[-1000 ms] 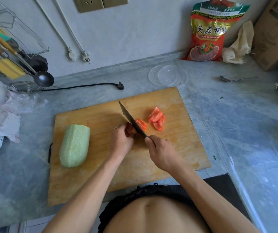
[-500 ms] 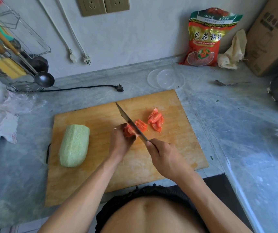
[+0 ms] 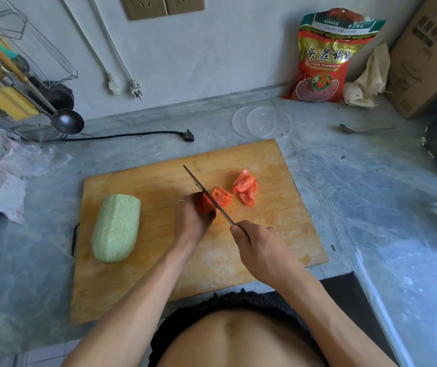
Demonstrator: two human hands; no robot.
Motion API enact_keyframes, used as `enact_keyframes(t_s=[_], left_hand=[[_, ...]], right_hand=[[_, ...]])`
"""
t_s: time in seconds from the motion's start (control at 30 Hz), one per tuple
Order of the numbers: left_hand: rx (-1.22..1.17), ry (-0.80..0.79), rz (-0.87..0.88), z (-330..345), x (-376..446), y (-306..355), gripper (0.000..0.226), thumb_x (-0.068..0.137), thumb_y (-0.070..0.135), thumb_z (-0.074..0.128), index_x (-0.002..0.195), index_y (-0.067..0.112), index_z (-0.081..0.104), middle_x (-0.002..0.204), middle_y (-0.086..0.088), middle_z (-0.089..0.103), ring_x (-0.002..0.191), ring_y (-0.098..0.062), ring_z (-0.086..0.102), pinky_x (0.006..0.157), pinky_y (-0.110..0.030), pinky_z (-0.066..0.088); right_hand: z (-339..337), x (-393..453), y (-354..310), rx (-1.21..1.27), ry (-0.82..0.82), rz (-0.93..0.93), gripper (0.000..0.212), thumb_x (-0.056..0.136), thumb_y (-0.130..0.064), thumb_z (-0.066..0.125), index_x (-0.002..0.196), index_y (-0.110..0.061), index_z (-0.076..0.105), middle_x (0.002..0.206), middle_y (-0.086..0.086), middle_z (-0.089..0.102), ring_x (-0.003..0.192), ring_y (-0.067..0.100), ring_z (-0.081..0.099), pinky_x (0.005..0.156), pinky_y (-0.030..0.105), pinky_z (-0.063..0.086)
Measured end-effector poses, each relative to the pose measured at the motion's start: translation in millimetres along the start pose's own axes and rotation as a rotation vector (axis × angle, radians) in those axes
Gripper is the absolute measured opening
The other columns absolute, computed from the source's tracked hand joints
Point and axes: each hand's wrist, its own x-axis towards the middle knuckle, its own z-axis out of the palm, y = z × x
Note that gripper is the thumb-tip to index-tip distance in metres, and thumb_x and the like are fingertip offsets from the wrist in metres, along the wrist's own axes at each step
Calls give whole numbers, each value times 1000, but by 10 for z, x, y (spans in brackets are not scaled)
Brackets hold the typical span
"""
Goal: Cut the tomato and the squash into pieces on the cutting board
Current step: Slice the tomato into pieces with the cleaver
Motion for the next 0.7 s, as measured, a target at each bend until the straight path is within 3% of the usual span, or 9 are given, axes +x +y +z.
enact_keyframes(t_s=[0.37, 0.5, 0.7], left_hand=[[16, 6, 43, -16, -27, 36, 20, 75, 13, 74, 94, 19, 73, 90, 1, 69, 80, -13, 63, 61, -11, 42], [-2, -15, 37, -19, 5, 25, 16, 73, 17, 75, 88, 21, 74, 84, 4, 72, 78, -10, 67, 66, -25, 52], [-19, -20, -10, -10, 16, 43, 18, 73, 14, 76, 90, 21, 74, 81, 8, 72, 74, -6, 66, 57, -7, 43]], right_hand=[[0, 170, -43, 44, 6, -10, 39, 105, -39, 36, 73, -19, 45, 56, 2, 46, 47, 20, 37, 45, 29, 25], [5, 142, -12, 51, 1, -21, 39, 105, -39, 37, 72, -20, 44, 55, 3, 44, 46, 20, 34, 45, 29, 26], [-38, 69, 56, 58, -10, -30, 39, 105, -34, 38, 72, -16, 45, 53, 3, 40, 46, 19, 30, 45, 25, 23]])
